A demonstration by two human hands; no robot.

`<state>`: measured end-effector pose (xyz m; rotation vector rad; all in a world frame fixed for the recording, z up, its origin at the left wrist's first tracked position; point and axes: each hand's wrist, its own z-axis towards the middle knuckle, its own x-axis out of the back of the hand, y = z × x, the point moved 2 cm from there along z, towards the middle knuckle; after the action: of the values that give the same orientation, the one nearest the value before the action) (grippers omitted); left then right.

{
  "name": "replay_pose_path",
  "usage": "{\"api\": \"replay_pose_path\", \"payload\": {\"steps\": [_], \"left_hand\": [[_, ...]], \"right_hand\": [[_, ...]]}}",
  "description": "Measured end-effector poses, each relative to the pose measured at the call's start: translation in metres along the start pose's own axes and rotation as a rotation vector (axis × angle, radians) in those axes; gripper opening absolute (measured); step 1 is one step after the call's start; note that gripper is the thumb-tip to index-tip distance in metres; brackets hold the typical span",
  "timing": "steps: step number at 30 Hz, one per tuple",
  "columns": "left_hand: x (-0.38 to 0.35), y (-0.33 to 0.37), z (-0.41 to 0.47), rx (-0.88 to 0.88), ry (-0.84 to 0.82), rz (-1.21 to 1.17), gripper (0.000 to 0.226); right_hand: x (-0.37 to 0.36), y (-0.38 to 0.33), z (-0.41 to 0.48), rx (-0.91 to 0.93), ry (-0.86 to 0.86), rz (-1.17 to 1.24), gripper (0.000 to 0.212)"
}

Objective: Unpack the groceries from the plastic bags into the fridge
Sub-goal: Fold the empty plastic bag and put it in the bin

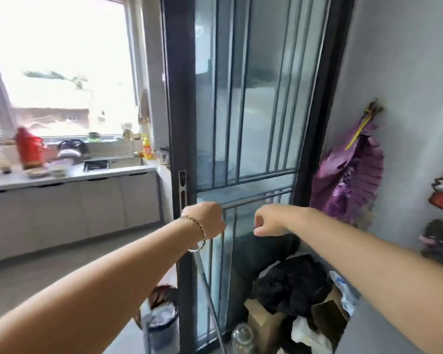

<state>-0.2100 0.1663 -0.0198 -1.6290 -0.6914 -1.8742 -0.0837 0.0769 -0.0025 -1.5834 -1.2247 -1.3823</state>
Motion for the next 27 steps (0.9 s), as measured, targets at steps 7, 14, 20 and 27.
{"api": "replay_pose_path", "payload": {"steps": [7, 14, 20, 27], "left_hand": [[-0.008, -0.110, -0.168, 0.475, -0.073, -0.041, 0.027], [0.007, -0.206, -0.390, 0.955, -0.085, -0.045, 0.026], [0.027, -0.241, -0.605, 1.287, -0.058, -0.047, 0.026], [0.057, -0.250, -0.879, 1.655, -0.045, 0.000, 0.024]], "right_hand": [[-0.016, -0.163, -0.022, 0.431, 0.038, 0.015, 0.023], [-0.038, -0.369, -0.116, 0.855, 0.119, -0.093, 0.029], [-0.060, -0.541, -0.249, 1.225, 0.180, -0.107, 0.028], [-0.097, -0.737, -0.455, 1.544, 0.039, -0.163, 0.030]]}}
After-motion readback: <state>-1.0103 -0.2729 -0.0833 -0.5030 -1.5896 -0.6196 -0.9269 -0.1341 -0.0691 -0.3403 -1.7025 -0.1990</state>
